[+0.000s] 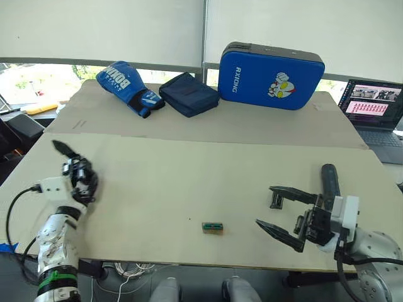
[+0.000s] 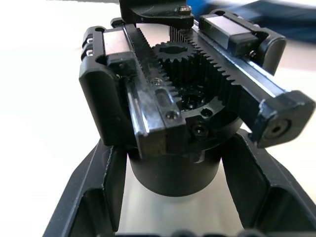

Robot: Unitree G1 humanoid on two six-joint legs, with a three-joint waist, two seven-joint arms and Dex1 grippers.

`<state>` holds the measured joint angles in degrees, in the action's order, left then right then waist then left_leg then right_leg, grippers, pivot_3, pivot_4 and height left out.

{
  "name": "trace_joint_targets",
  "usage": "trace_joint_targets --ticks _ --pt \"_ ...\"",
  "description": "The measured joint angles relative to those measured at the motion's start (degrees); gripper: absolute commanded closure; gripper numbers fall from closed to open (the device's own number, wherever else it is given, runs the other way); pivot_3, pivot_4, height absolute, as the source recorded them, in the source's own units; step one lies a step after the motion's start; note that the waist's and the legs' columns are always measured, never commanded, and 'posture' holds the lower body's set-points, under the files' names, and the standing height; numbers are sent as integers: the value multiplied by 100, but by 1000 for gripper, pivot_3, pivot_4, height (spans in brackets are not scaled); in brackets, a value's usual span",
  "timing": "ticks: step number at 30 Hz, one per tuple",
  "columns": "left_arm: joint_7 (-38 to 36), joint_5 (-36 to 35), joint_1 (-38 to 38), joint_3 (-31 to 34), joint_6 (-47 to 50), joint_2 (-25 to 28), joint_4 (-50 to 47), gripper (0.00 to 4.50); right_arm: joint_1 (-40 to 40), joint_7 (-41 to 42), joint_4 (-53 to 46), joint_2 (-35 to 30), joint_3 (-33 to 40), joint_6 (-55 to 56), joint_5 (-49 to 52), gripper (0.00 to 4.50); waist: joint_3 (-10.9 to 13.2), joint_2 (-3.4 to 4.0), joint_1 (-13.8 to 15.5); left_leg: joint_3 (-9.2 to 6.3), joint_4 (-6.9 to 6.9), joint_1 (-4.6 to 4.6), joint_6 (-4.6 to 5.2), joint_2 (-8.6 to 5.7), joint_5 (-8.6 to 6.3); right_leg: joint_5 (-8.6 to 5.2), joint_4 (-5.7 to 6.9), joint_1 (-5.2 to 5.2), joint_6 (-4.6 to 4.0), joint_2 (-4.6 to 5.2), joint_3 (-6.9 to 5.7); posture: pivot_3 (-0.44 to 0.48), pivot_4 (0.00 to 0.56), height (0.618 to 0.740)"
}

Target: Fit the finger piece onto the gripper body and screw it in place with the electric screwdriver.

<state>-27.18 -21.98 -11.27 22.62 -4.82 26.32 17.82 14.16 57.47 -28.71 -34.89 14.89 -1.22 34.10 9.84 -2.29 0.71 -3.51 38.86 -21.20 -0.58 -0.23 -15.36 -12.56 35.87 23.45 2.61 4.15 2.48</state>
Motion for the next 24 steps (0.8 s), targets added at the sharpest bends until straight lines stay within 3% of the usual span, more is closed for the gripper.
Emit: trace_joint_targets --ticks 4,7,14,18,24 --pt "-210 60 118 -749 506 -7 -1471 2179 425 51 -44 -25 252 34 34 0 2 8 -13 12 -8 4 0 -7 -1 -1 -2 -1 3 11 6 0 150 740" --pt "-411 428 220 -1783 783 -217 -2147 2179 766 29 -205 -17 416 62 39 0 1 29 -22 19 -10 5 1 -12 -1 -3 -2 -3 5 6 10 0 150 740" --pt "-537 957 82 -2831 953 -686 -2069 2179 1280 -219 -614 135 565 71 34 0 6 35 -85 11 -9 4 1 9 0 -6 -1 0 -2 -47 21 0 150 740" --pt "-545 1256 -16 -3325 854 -1208 -1665 2180 1458 -372 -838 203 604 71 14 0 4 39 -71 16 -5 6 1 7 -1 -9 -4 -6 3 -47 27 0 150 740" --pt "-596 1629 -56 -3601 692 -1264 -1418 2180 1645 -447 -916 220 698 79 0 0 -3 54 -83 15 -8 7 2 14 -1 -17 -2 -3 16 -56 30 0 150 740"
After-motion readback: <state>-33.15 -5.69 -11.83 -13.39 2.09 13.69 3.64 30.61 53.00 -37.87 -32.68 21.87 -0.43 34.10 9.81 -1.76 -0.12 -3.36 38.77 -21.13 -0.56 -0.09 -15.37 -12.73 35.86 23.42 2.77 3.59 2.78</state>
